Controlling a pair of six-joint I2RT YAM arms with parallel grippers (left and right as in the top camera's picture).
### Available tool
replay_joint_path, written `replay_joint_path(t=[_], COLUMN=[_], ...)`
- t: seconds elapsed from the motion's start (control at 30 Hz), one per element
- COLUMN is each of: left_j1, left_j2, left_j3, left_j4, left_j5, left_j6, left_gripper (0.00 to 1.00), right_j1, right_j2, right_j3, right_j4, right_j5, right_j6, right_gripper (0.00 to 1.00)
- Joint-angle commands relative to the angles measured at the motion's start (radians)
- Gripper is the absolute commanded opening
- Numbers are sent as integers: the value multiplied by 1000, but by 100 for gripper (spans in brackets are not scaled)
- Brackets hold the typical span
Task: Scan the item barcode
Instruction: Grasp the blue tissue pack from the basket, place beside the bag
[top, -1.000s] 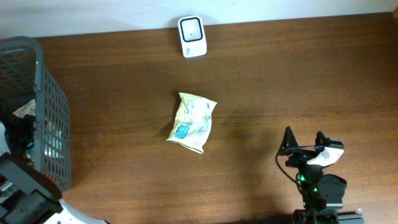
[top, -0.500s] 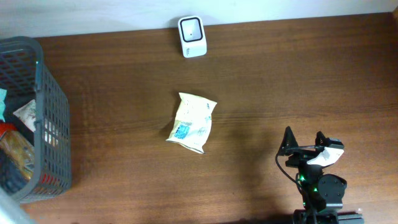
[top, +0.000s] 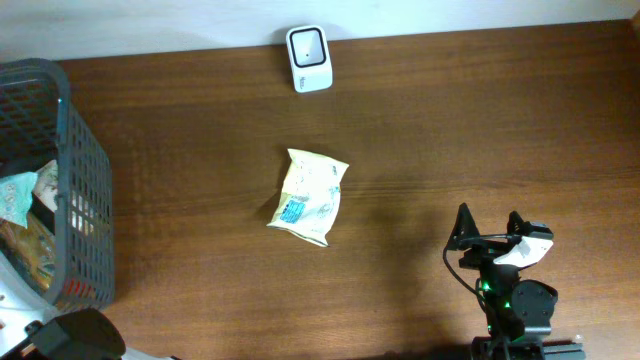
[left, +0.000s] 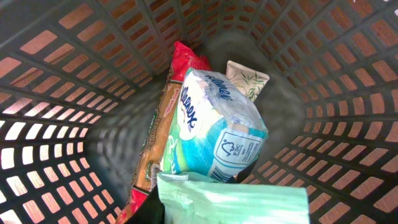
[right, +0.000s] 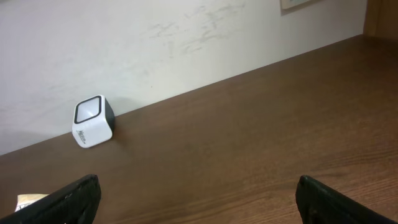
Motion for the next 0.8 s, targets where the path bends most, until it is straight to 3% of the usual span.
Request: replay_joint_path(t=[0.0,0.03,0.1,0.13,0.27,0.37,0.4,0.53,0.63,0.77], left_j1=[-1,-1,-1,-1,-1,-17,-60,-417,-650,-815], left_j2=[-10,-10,-10,-10,-11,-100,-151,-190,-72,169], left_j3=[6,6,6,6,6,111,143,114,-43,-166], left_j4=[-2,-3,-3,-6,-5,38,66,28,35,37], left_j5=[-14,-14,-14,-14,-6,235,312,326,253,222], left_j6=[5,6,6,6,6,72,89,89,84,31], left_gripper=[30,34,22,2,0,0,0,0,0,0], right_j1=[5,5,5,5,5,5,5,5,5,5], right_j2=[-4,-4,-4,-4,-4,-4,-4,-4,-4,-4], right_j3=[-6,-6,-6,-6,-6,-6,-6,-6,-6,-6], right_j4=[-4,-4,-4,-4,-4,-4,-4,-4,-4,-4], right_j5=[9,9,9,9,9,9,9,9,9,9], right_j6=[-3,-3,-3,-3,-3,-3,-3,-3,-3,-3], right_gripper=[98,98,98,98,98,99,99,99,99,99])
